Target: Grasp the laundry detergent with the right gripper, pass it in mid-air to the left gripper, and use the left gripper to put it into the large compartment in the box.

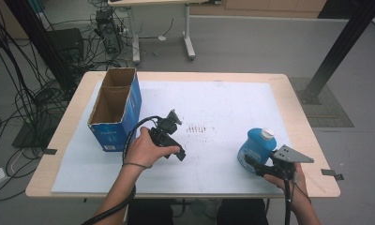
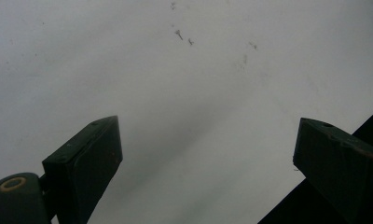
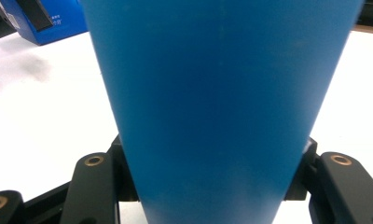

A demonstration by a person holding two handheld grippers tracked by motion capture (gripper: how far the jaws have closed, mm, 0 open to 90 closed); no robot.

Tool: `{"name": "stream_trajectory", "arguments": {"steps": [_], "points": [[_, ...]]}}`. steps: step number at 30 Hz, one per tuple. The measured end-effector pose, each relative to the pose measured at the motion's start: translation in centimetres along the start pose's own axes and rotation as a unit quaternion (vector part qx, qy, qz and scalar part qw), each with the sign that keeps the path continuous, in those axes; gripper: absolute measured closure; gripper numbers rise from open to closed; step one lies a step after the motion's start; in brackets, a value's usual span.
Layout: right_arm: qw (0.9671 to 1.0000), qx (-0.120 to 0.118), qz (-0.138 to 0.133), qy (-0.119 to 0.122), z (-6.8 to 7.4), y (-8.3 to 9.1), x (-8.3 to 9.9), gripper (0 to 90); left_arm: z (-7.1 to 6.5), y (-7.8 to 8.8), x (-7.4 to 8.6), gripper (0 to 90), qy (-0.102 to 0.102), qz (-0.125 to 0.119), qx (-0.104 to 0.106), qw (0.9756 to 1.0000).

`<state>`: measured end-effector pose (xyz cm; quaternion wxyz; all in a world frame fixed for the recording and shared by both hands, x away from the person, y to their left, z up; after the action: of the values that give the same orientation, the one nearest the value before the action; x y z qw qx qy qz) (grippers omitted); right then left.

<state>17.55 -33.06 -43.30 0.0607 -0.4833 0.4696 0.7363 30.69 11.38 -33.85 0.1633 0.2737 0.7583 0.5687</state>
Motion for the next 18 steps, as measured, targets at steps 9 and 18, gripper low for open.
{"name": "stream_trajectory", "arguments": {"steps": [9, 18], "points": [[1.0000, 0.002, -0.003, 0.002, 0.06, -0.02, 0.14, 40.6, -0.08, 0.00, 0.01, 8.4, 0.001, -0.002, 0.000, 1.0000], [1.0000, 0.003, -0.004, 0.003, 0.09, -0.03, 0.16, 40.6, -0.20, -0.02, 0.16, 8.4, 0.000, -0.004, 0.002, 1.0000]]}}
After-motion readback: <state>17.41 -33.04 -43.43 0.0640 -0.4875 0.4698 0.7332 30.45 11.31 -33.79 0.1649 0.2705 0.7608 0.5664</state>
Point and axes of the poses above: each handheld gripper's, and its own axes: y roughly backward along the jaws, x roughly out of its underside, z roughly to its left, the point moved 7 cm from there along -y, roughly forward along the jaws, and after that the axes turned 14 degrees about z, right-handed, at the moved point
